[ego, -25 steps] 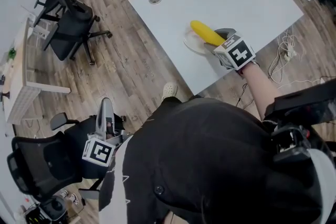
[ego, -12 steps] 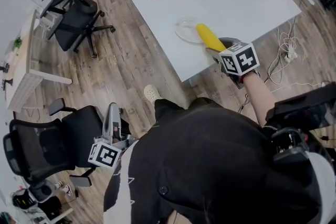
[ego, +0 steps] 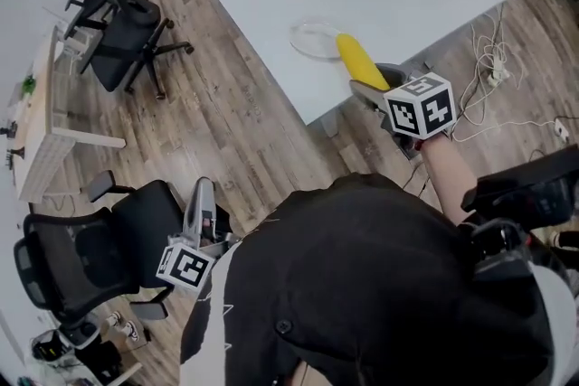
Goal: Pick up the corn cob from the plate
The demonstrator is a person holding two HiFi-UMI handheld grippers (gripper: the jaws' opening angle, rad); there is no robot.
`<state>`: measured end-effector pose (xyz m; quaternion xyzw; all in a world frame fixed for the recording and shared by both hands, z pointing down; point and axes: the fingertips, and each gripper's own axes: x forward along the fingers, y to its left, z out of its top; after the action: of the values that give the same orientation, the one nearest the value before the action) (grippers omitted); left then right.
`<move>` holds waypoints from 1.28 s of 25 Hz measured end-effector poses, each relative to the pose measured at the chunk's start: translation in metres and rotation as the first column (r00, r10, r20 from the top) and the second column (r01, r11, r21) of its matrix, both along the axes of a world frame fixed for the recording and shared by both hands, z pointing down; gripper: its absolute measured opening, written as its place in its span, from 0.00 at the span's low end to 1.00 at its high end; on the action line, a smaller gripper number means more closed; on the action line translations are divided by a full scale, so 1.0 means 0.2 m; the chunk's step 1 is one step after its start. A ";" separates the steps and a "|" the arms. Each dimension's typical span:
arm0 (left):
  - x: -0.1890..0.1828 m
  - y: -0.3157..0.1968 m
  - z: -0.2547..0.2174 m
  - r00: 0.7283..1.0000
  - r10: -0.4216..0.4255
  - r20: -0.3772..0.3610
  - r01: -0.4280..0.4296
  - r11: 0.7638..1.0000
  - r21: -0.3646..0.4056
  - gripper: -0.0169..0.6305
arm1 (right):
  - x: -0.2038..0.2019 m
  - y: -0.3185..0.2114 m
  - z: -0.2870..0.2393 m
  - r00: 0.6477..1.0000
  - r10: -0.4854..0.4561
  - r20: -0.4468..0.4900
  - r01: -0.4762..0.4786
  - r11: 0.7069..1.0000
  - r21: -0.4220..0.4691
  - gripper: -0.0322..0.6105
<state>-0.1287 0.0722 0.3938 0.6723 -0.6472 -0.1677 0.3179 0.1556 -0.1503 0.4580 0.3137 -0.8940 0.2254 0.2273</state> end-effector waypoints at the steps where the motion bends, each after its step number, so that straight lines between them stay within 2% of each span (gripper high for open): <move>1: -0.03 0.01 0.00 1.000 -0.005 -0.008 0.005 1.000 -0.001 0.05 | 0.00 0.02 -0.01 1.000 0.010 0.010 -0.010 1.000 0.001 0.44; 5: -0.07 0.05 -0.06 1.000 0.029 -0.006 -0.029 0.999 0.024 0.05 | 0.04 0.15 -0.07 0.998 0.059 0.017 -0.059 0.998 0.010 0.44; 11: -0.07 0.29 -0.07 0.995 0.103 -0.002 -0.103 0.995 0.002 0.05 | 0.03 0.44 -0.07 0.989 0.132 0.064 -0.128 0.990 -0.061 0.44; 14: -0.10 0.44 0.00 0.994 0.102 -0.035 -0.103 0.994 -0.029 0.05 | 0.01 0.59 -0.05 0.990 0.131 0.055 -0.128 0.990 -0.053 0.44; 17: -0.11 0.57 0.00 0.993 0.114 -0.039 -0.115 0.993 -0.023 0.05 | -0.01 0.75 -0.04 0.993 0.106 0.059 -0.104 0.994 -0.041 0.44; 21: -0.10 0.70 0.03 0.989 0.140 -0.058 -0.142 0.989 -0.031 0.05 | -0.02 0.91 -0.04 0.992 0.119 0.050 -0.117 0.993 -0.028 0.44; 24: -0.07 0.80 0.04 0.983 0.175 -0.055 -0.177 0.984 -0.031 0.05 | 0.00 1.05 -0.02 0.991 0.125 0.041 -0.124 0.992 -0.027 0.44; 32: -0.09 0.97 0.04 0.980 0.195 -0.041 -0.196 0.981 -0.015 0.05 | 0.04 1.25 -0.03 0.987 0.157 0.046 -0.157 0.988 -0.010 0.44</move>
<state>-0.1472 0.2668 0.4011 0.7260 -0.5733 -0.1428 0.3519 0.1638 0.0993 0.4523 0.3770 -0.8709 0.2527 0.1887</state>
